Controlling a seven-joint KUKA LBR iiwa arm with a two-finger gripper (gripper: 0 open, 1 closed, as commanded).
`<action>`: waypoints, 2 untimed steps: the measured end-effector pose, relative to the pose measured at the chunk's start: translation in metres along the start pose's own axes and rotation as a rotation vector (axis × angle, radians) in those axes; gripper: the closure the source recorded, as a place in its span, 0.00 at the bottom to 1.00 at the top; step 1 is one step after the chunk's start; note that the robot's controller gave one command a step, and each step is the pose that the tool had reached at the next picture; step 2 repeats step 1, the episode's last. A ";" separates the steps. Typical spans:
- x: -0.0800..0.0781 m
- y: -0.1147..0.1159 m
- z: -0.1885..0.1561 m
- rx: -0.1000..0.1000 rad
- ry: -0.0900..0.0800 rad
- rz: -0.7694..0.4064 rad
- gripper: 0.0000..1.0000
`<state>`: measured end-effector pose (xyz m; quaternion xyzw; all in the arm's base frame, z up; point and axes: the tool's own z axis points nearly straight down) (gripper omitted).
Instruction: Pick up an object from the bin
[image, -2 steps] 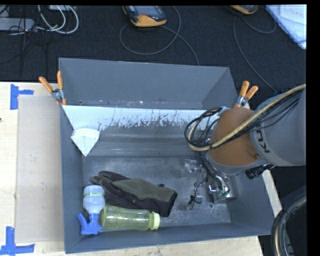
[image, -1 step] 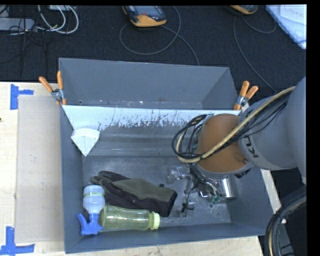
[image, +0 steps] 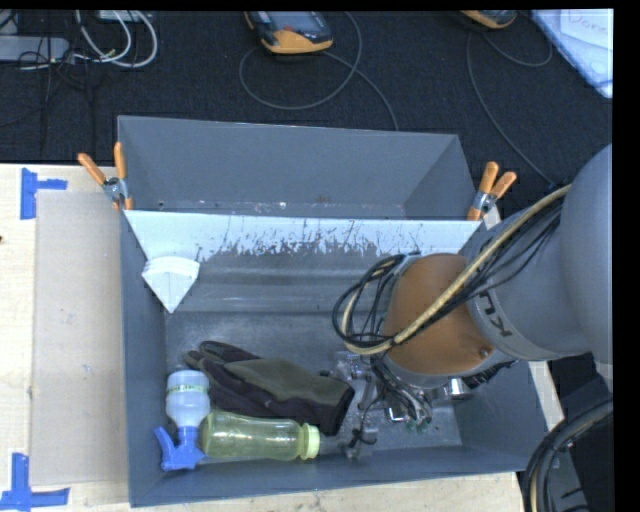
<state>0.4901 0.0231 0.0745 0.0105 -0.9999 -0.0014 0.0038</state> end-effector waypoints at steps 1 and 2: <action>-0.019 0.042 0.005 0.001 0.004 -0.028 1.00; -0.019 0.042 0.005 0.001 0.004 -0.028 1.00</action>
Offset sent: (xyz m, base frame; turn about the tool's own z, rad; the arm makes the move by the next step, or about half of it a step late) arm 0.0000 0.0000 0.0000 0.0000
